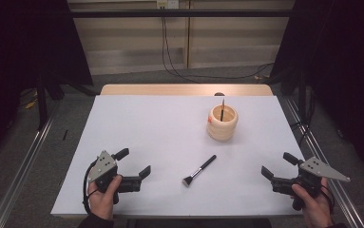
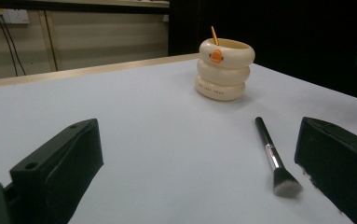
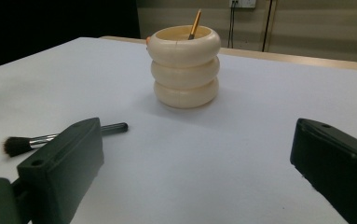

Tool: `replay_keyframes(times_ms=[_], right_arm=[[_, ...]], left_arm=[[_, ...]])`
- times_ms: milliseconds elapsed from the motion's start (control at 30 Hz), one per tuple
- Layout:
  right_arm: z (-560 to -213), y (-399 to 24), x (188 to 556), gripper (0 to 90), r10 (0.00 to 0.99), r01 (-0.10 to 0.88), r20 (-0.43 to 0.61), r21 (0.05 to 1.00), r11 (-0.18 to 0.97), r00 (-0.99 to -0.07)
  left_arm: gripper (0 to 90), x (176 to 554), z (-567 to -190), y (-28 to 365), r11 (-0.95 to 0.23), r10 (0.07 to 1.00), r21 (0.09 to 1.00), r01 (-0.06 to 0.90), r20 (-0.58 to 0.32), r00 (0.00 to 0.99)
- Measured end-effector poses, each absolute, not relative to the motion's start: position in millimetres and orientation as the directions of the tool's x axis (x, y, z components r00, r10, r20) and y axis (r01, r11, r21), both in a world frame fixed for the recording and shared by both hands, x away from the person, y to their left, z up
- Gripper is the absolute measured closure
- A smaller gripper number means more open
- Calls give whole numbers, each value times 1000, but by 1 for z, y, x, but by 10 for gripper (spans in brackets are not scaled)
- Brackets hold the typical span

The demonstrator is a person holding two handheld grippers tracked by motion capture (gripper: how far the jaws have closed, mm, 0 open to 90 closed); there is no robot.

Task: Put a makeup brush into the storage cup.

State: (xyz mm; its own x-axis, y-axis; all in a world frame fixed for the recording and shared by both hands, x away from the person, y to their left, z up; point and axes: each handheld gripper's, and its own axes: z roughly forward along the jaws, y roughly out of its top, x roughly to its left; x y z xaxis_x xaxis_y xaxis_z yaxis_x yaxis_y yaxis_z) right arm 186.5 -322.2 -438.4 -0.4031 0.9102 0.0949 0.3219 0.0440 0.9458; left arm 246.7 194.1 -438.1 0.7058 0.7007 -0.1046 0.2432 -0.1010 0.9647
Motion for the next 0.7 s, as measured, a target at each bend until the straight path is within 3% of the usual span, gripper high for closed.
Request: replay_keyframes(times_ms=[700], right_arm=[[-436,-320,186,19,882,273,77,960,60,-465]], left_arm=[[8,245,-432,189,-79,692,968,240,-120,712]])
